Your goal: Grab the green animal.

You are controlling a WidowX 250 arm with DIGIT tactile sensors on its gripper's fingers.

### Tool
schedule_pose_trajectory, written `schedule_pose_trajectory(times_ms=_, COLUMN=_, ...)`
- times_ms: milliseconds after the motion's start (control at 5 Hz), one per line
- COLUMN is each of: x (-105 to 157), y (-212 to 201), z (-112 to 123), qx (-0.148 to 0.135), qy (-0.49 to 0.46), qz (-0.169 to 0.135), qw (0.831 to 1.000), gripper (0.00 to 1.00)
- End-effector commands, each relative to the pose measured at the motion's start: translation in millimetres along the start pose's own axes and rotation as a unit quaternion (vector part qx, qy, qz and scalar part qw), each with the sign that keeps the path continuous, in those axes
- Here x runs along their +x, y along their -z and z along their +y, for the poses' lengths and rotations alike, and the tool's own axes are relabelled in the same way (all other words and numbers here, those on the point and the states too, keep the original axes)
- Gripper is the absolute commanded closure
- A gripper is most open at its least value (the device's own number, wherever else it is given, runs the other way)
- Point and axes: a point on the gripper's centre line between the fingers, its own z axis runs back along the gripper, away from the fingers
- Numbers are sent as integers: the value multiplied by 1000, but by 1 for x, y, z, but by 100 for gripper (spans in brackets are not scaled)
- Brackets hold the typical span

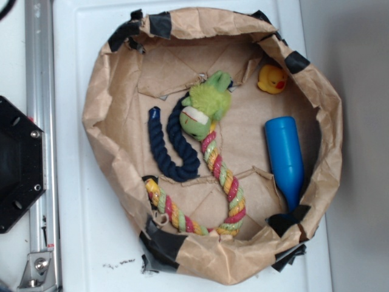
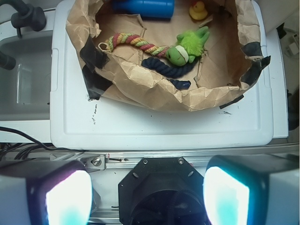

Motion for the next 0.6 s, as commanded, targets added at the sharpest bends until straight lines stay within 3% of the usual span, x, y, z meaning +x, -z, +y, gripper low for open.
schedule_pose_trajectory(times_ms=0, x=0, y=0, z=0, qx=0, qy=0, qz=0, qw=1000, gripper=0)
schedule_pose_trajectory(times_ms=200, x=46, y=48, z=8, qx=-53, qy=-127, qz=-28, qw=990, gripper=0)
schedule_pose_trajectory(times_ms=400, x=80, y=73, z=34, qx=-64, qy=-240, qz=-62, qw=967, gripper=0)
